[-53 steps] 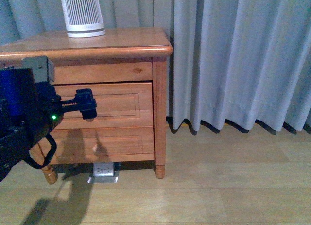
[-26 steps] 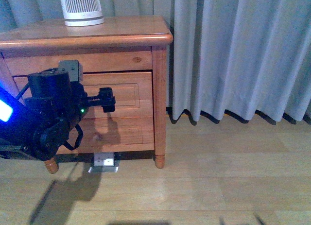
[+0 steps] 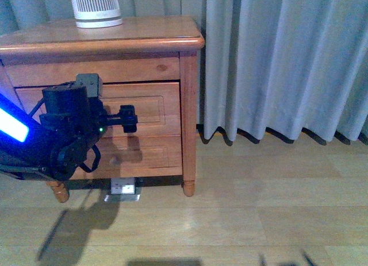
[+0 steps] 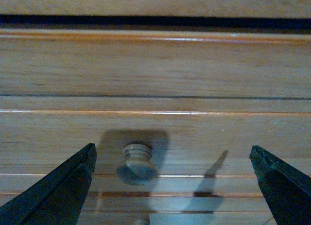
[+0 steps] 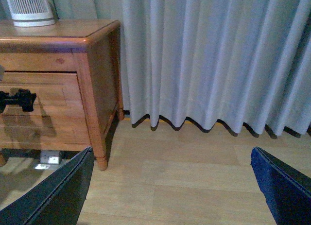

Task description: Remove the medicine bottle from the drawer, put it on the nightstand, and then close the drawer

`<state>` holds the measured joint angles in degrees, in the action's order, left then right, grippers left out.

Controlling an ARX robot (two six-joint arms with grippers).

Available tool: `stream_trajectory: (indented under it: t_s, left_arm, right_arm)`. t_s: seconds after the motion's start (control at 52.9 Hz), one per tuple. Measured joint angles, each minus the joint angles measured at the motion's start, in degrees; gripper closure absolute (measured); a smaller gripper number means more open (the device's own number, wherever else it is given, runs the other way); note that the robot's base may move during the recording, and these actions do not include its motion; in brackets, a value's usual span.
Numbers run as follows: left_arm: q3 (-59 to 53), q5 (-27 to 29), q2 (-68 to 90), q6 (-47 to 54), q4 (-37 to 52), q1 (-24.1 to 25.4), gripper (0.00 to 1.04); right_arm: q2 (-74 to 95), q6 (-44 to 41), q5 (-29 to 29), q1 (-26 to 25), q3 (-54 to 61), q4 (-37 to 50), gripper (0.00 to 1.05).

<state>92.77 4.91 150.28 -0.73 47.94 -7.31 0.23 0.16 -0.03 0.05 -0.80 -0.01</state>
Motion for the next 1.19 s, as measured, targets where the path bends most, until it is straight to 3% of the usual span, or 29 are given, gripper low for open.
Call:
stream_trajectory:
  t_s: [0.321,0.397,0.491,0.737,0.756,0.813,1.191]
  left_arm:
    - [2.99,0.26,1.16,-0.07,-3.85,0.57,0.07]
    - [3.32,0.17,1.44,-0.13,-4.55,0.66,0.14]
    - [3.43,0.15,1.70,-0.09,-4.55,0.72,0.13]
    - [3.54,0.31,1.77,0.02,-4.66,0.74,0.50]
    - [3.87,0.94,1.77,0.11,-5.64,0.74,0.67]
    - [3.93,0.79,1.77,0.17,-5.95,0.85,0.76]
    - [1.88,1.70,1.27,0.92,-3.04,0.68,0.79]
  right_arm:
    - [0.00,0.00,0.00,0.00,0.00,0.00,0.07]
    - [0.00,0.00,0.00,0.00,0.00,0.00,0.07]
    - [0.00,0.00,0.00,0.00,0.00,0.00,0.07]
    - [0.00,-0.02,0.00,0.00,0.00,0.00,0.07]
    - [0.00,-0.02,0.00,0.00,0.00,0.00,0.07]
    - [0.00,0.00,0.00,0.00,0.00,0.00,0.07]
    - [0.00,0.00,0.00,0.00,0.00,0.00,0.07]
